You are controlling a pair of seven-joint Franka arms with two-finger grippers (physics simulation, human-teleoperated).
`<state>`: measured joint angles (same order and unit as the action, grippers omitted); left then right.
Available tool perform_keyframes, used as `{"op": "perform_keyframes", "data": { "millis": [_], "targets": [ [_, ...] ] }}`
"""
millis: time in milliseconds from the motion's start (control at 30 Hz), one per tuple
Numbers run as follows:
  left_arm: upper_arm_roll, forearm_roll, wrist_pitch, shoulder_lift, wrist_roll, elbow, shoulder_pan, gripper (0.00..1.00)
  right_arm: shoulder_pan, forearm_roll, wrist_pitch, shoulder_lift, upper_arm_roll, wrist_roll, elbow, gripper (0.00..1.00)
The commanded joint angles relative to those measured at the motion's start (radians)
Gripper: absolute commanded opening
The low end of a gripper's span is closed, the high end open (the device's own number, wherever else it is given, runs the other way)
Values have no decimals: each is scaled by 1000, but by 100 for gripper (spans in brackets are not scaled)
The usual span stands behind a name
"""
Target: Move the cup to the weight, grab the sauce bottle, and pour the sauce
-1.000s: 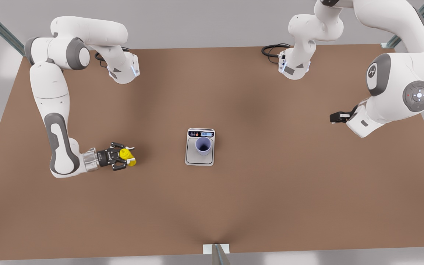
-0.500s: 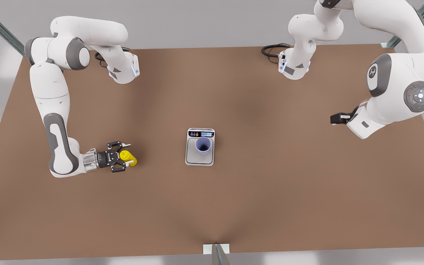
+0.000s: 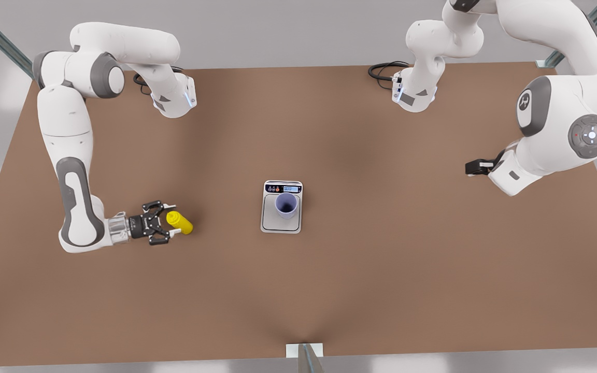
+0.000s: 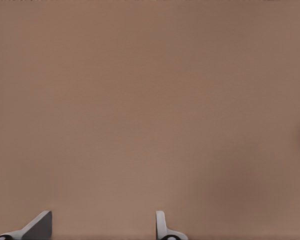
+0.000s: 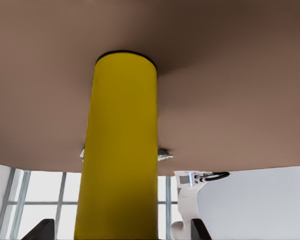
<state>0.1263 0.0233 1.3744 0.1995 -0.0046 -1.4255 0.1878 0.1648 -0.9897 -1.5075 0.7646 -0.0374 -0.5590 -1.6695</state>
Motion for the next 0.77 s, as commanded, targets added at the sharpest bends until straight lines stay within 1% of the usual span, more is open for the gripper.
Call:
{"op": "perform_keyframes", "data": {
  "millis": [0,67,133,167,233,300,367,400,467,533,567,600,633,733],
  "targets": [
    [1,1,0,0,-2,0,1,100,1,0,-2,-1,-1,1,2,100],
    [0,1,-2,0,-2,0,1,100,2,8,-5,-1,-6,17,-1,100],
    [0,1,-2,0,-2,2,1,100,7,37,-8,1,-45,51,2,100],
    [0,1,0,0,-2,2,1,100,7,40,-22,2,-84,125,-1,100],
    [0,1,0,0,-2,3,1,100,27,121,-20,-11,-107,152,25,100],
    [0,1,-2,0,0,3,1,100,12,256,-14,-91,-127,198,143,100],
    [0,1,0,0,0,5,1,100,-60,407,-13,-229,-125,202,215,100],
    [0,0,0,0,0,3,1,100,-128,525,-13,-330,-124,208,235,100],
    [0,0,0,0,0,5,1,100,-244,733,-22,-472,-102,278,263,100],
    [0,0,0,0,0,5,1,100,-258,910,-40,-534,8,300,275,100],
    [0,0,0,0,0,5,1,100,-258,950,-53,-576,48,303,260,100],
    [0,0,0,0,0,5,1,100,-258,973,-95,-626,77,304,199,100],
    [0,0,0,0,-2,5,2,100,-258,973,-112,-640,100,349,183,100],
    [0,0,0,0,0,5,1,100,-258,962,-142,-643,100,453,185,100]
  ]
}}
